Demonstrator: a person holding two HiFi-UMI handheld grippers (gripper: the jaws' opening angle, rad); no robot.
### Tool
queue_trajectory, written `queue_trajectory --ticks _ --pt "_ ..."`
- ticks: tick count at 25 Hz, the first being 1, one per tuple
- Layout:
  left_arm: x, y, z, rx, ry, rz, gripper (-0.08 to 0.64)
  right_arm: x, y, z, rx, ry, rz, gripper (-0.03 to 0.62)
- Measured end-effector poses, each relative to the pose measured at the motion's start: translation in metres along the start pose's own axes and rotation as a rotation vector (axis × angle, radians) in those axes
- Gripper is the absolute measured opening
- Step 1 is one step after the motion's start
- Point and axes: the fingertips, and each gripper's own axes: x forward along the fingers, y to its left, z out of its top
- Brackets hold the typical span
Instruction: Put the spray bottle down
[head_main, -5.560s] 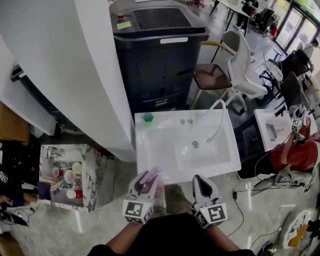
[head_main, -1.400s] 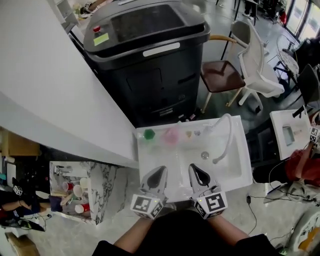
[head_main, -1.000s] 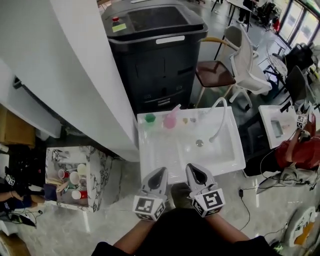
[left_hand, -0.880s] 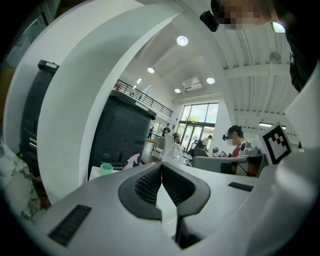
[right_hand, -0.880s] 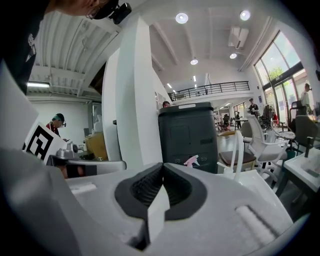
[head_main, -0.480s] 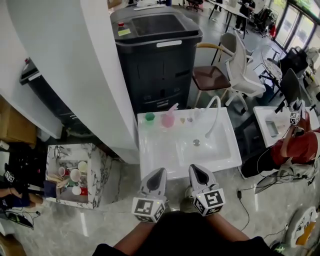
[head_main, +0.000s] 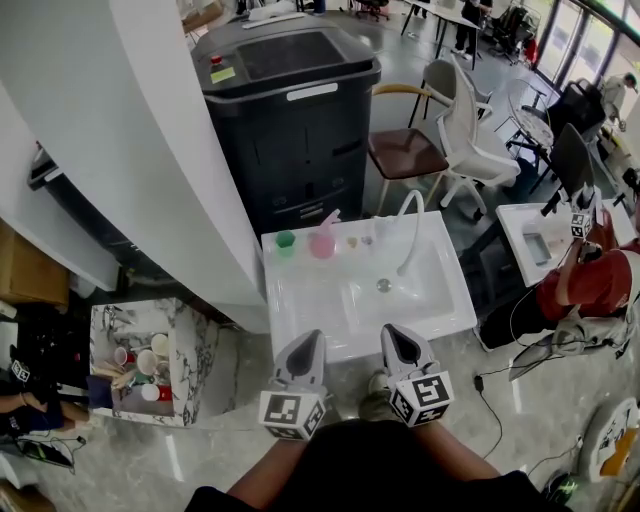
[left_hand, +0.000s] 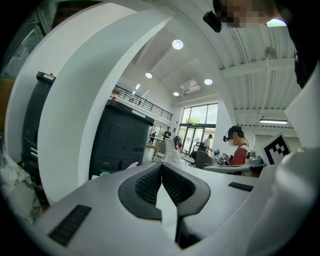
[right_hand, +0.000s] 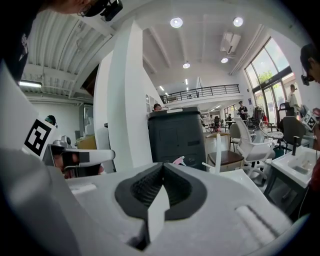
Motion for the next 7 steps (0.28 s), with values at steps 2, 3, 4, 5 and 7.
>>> queue_trajectory --ticks 2,3,4,5,7 --pt "0.0050 0.0007 -0.0004 -0.002 0.003 -0.005 0.018 0.0017 -0.0028 0.0002 0.001 0.002 -0.006 -0.003" --pt "0.0069 0.0022 -0.0007 -0.004 0.004 -0.006 0.018 0.0028 -0.0034 0.0005 0.001 0.002 -0.007 -0.003" --pt "0.0083 0.0037 -0.0009 -0.005 0.005 -0.006 0.018 0.0039 -0.0038 0.0008 0.001 0.001 -0.009 -0.003" --pt "0.0095 0.0050 -0.0008 -0.005 0.007 -0.007 0.018 0.0048 -0.0041 0.0013 0.000 0.001 -0.010 -0.003" --pt "0.0117 0.0070 -0.0004 -0.004 0.009 -0.010 0.018 0.0063 -0.0051 0.0025 -0.001 -0.001 -0.015 -0.003"
